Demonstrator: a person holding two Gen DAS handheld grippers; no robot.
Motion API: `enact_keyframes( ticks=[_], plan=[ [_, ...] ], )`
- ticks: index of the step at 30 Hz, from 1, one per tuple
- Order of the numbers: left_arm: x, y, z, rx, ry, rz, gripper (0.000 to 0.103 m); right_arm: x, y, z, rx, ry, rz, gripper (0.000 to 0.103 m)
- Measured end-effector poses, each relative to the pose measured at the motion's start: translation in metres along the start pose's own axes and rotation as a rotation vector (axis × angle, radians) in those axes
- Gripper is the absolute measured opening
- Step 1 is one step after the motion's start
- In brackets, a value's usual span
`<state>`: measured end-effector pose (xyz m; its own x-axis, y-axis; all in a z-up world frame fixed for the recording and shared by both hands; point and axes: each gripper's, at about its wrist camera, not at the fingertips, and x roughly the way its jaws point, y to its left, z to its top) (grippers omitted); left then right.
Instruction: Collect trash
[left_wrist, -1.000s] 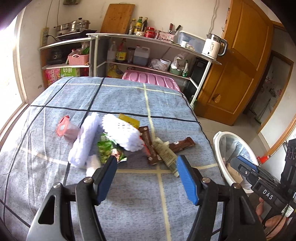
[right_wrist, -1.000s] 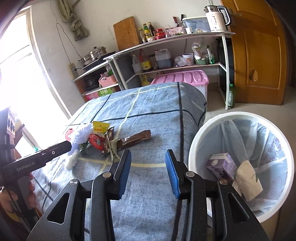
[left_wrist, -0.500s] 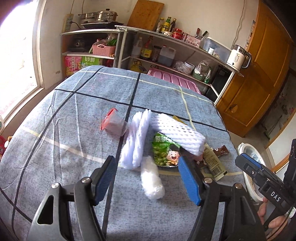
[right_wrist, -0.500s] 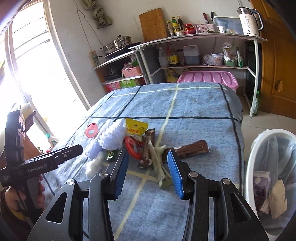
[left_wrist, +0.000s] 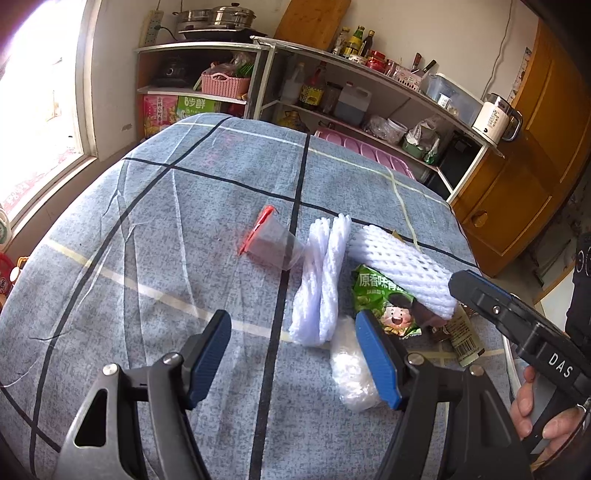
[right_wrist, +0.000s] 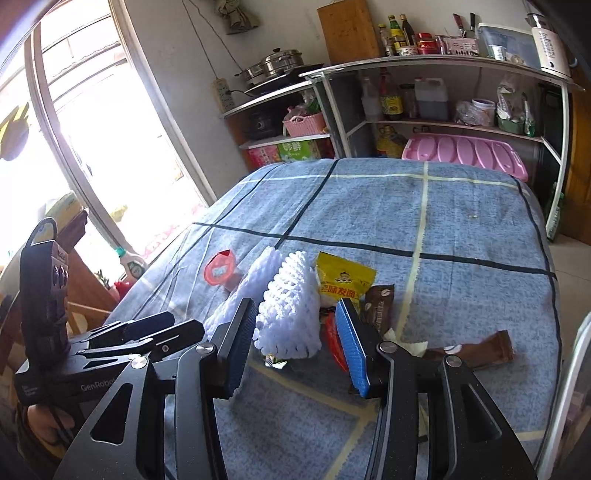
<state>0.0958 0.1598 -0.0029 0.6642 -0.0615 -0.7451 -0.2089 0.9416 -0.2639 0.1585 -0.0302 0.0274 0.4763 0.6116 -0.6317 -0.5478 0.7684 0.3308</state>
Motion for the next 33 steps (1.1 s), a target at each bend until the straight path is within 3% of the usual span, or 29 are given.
enact_keyframes(
  ticks=[6,10,22,33],
  plan=[
    [0.003,-0.001,-0.001,0.004,0.012,-0.01,0.072,0.013,0.006,-0.001,-0.051,0.027,-0.001,0.045],
    [0.003,-0.009,-0.007,0.026,0.031,-0.038,0.072,0.015,0.007,-0.006,-0.068,0.035,-0.014,0.03],
    [0.016,-0.033,-0.025,0.068,0.086,-0.058,0.072,-0.005,0.001,-0.008,-0.041,-0.019,-0.008,0.012],
    [0.023,-0.043,-0.03,0.094,0.089,-0.022,0.051,-0.025,-0.009,-0.011,0.008,-0.071,-0.009,0.012]
  ],
)
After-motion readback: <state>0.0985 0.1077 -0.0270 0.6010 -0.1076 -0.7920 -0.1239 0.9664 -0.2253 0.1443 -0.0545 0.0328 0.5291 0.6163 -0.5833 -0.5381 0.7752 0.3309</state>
